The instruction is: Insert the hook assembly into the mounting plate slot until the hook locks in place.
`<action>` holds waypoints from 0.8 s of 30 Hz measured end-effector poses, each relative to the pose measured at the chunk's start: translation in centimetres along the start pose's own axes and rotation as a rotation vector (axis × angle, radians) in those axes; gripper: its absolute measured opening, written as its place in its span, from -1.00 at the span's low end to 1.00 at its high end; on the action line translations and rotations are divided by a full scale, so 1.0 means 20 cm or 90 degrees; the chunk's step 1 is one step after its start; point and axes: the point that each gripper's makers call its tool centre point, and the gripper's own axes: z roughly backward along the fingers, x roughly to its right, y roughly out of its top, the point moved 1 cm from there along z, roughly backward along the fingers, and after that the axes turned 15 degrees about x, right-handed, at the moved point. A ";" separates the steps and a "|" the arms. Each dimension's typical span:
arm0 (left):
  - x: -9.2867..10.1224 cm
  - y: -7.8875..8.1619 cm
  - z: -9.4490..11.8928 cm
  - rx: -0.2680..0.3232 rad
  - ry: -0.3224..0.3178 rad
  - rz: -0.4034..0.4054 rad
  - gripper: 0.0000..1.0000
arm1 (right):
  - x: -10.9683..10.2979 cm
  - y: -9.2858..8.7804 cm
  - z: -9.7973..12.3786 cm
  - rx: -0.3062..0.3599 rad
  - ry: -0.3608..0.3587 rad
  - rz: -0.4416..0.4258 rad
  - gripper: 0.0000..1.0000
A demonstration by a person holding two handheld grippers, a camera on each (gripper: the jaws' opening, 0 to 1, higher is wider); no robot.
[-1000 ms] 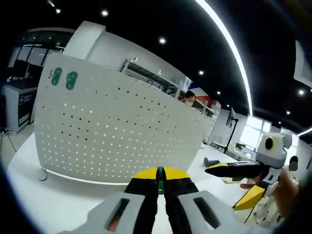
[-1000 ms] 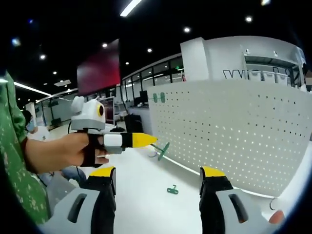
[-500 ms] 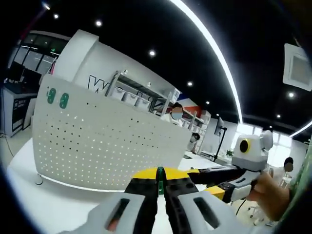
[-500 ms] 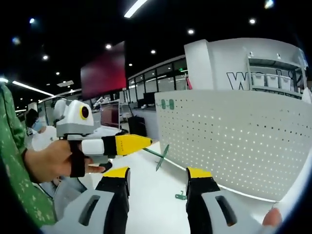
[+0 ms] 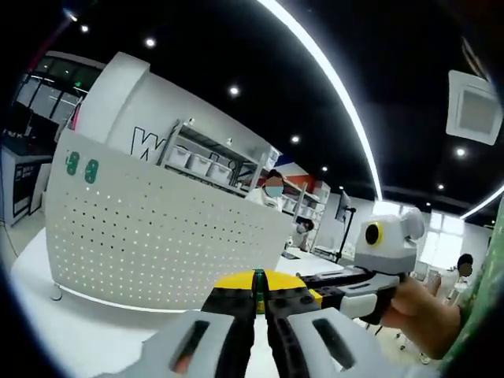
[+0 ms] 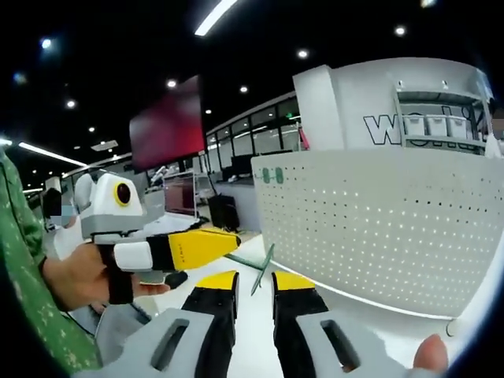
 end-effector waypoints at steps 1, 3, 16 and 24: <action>0.00 0.00 0.00 0.001 -0.001 -0.002 -0.95 | 0.00 0.00 0.00 -0.001 -0.001 -0.002 -0.75; 0.01 0.01 0.00 0.002 -0.003 -0.001 -0.95 | 0.00 0.00 0.00 -0.001 -0.002 -0.003 -0.75; 0.04 0.02 -0.01 0.003 -0.021 -0.007 -0.94 | 0.03 0.04 0.00 0.030 -0.020 0.010 -0.97; 0.05 0.00 -0.02 -0.013 -0.029 -0.011 -0.90 | 0.03 0.08 0.00 0.053 -0.018 0.021 -0.98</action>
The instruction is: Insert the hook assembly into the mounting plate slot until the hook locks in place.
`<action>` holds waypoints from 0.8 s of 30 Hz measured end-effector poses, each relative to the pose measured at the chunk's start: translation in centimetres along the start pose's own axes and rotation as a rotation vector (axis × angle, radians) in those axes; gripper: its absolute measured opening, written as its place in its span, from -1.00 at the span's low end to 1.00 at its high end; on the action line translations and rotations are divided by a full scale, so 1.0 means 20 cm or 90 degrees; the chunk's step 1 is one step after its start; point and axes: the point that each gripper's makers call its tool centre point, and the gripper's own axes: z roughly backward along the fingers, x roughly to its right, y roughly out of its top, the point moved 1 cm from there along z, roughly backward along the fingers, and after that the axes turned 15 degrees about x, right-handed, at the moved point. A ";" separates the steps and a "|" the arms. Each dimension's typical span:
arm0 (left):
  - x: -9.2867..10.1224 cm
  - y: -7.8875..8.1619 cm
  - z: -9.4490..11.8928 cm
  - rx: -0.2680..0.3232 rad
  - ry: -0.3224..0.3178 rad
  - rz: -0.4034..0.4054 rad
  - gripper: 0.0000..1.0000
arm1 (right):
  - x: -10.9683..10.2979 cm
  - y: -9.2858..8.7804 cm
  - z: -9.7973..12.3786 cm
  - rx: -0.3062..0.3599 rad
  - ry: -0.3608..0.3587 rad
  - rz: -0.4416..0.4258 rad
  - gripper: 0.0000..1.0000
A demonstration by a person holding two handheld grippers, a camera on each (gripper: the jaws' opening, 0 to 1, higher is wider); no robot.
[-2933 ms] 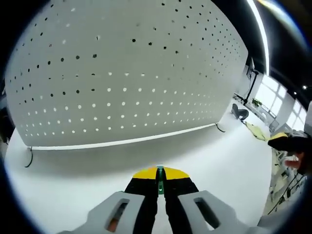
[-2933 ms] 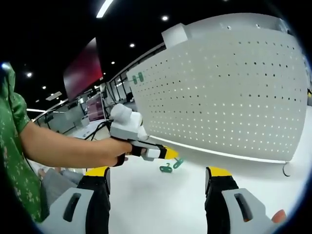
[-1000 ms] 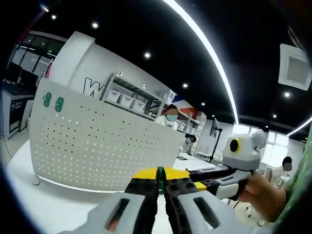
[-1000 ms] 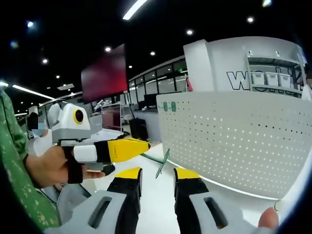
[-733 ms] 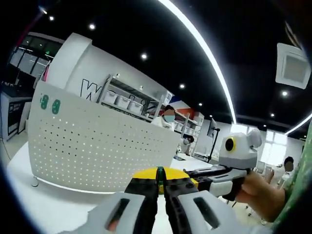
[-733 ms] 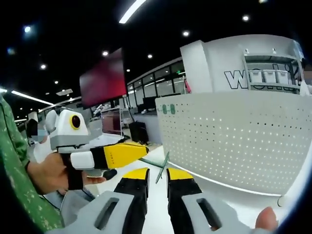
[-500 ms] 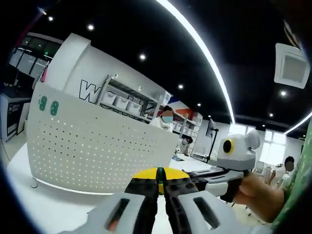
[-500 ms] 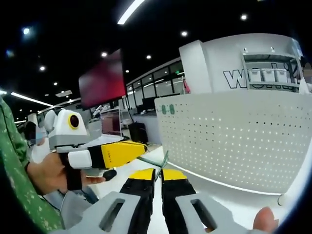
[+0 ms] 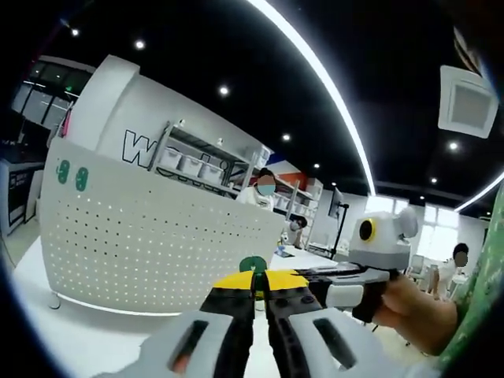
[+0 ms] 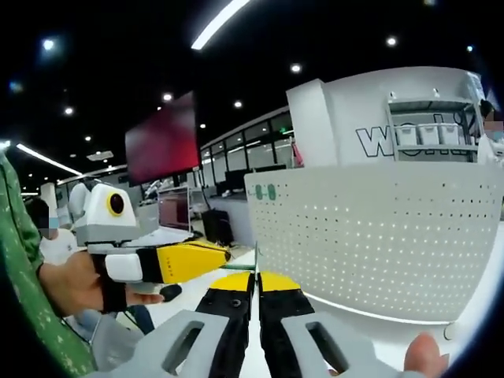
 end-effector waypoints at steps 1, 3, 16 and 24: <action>0.00 0.00 0.00 0.000 0.000 0.000 -0.89 | 0.00 0.00 0.00 0.000 0.001 0.001 -0.98; 0.00 0.00 0.00 0.001 0.000 -0.001 -0.88 | 0.00 0.01 0.00 0.006 0.002 0.004 -0.98; 0.00 -0.01 0.00 -0.014 0.003 0.005 -0.92 | -0.01 0.04 0.01 0.019 0.014 0.088 -1.00; 0.00 -0.02 0.00 -0.009 -0.001 0.006 -0.93 | -0.01 0.04 0.01 0.024 0.019 0.116 -1.00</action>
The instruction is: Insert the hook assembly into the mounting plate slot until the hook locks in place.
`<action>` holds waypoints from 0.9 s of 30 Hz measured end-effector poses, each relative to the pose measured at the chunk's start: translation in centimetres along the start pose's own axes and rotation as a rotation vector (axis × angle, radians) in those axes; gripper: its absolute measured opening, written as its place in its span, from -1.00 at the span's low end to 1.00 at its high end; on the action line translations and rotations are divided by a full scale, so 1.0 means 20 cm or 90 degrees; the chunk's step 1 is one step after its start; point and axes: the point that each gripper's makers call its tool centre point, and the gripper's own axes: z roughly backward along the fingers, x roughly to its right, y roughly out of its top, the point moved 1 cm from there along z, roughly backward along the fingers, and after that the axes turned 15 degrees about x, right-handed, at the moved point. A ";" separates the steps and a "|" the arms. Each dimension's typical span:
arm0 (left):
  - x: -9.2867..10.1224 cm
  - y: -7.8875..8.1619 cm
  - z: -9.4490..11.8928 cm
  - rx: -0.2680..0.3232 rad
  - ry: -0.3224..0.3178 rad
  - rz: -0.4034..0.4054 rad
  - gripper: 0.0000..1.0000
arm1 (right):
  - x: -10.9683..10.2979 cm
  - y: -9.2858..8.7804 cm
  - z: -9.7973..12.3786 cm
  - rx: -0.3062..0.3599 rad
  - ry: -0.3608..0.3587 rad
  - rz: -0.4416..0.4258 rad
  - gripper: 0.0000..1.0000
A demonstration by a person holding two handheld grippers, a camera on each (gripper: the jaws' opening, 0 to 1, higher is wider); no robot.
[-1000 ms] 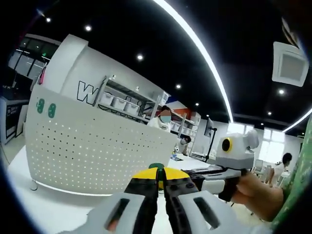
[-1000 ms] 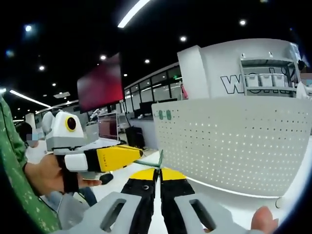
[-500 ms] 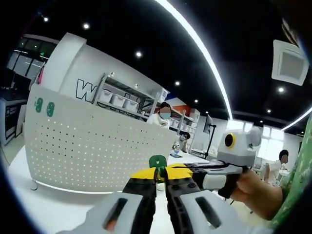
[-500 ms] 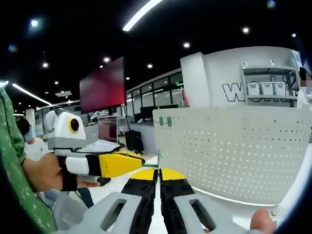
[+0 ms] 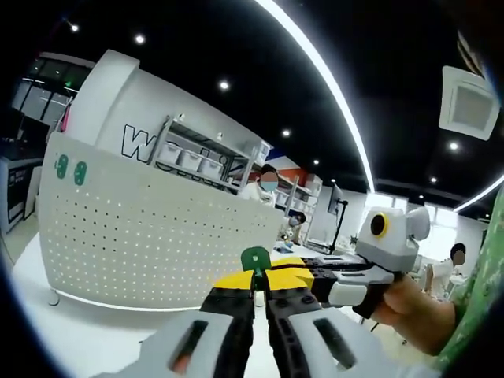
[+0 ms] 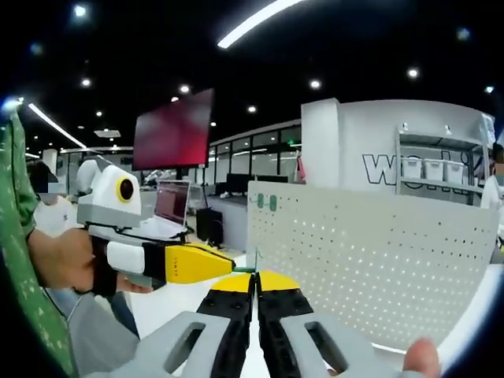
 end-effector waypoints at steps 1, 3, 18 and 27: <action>0.00 0.00 0.00 0.003 -0.001 -0.001 -0.93 | 0.00 0.00 0.00 0.003 0.002 0.006 -1.00; 0.00 0.00 0.00 0.007 0.000 0.003 -0.93 | 0.00 0.01 0.00 0.003 0.003 0.008 -1.00; -0.06 0.07 0.00 0.036 0.020 -0.052 -0.94 | 0.00 0.00 -0.01 -0.009 0.010 0.005 -0.88; -0.18 0.17 0.02 0.066 0.067 -0.138 -0.94 | 0.00 0.01 0.01 0.002 0.010 0.017 -0.60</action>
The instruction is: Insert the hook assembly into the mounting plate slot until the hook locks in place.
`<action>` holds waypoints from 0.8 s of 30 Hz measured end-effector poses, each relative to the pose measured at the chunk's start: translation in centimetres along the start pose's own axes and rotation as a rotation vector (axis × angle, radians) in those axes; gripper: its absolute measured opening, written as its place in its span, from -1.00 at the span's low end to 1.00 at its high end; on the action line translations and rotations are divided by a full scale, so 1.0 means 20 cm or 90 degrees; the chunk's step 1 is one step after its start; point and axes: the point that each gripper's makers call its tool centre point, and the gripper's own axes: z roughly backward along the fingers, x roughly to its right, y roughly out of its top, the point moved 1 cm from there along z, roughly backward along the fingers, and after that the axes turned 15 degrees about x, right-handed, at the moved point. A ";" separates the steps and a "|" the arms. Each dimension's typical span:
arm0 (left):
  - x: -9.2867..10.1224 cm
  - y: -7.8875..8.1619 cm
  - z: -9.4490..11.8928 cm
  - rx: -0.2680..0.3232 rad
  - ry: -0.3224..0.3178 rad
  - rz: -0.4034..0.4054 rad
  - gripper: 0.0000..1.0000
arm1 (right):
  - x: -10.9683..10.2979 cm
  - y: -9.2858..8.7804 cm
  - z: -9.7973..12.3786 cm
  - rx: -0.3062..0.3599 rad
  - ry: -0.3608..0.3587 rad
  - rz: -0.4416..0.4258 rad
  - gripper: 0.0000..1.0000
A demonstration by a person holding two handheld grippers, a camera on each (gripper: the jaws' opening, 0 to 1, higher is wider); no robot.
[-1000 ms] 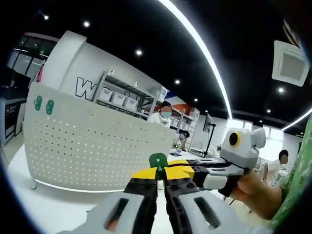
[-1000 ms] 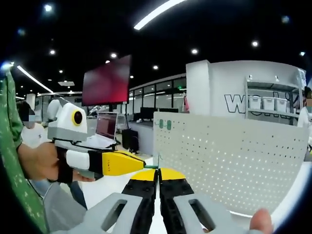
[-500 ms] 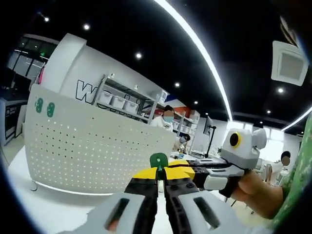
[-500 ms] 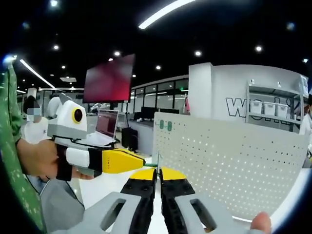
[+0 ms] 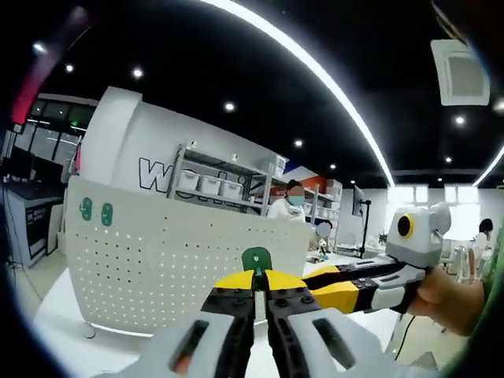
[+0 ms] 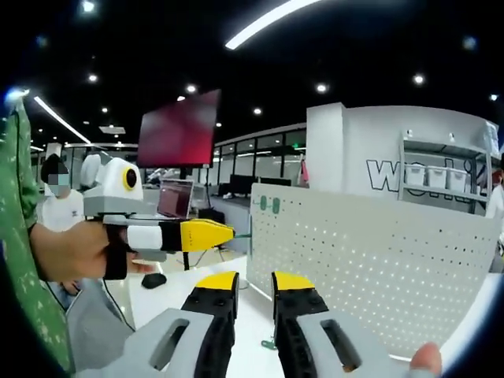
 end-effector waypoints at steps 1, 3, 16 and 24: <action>-0.03 0.01 0.00 0.002 0.009 -0.018 -0.94 | 0.00 0.00 0.00 -0.002 0.000 0.002 -0.57; -0.05 0.02 0.00 0.003 0.017 -0.038 -0.94 | 0.00 -0.01 0.01 -0.004 -0.001 0.000 -0.52; -0.18 0.07 -0.02 0.014 0.058 -0.109 -0.94 | 0.07 -0.01 0.03 0.006 -0.042 -0.013 0.01; -0.25 0.08 -0.05 0.019 0.077 -0.140 -0.94 | 0.11 -0.03 0.03 0.004 -0.065 -0.017 0.54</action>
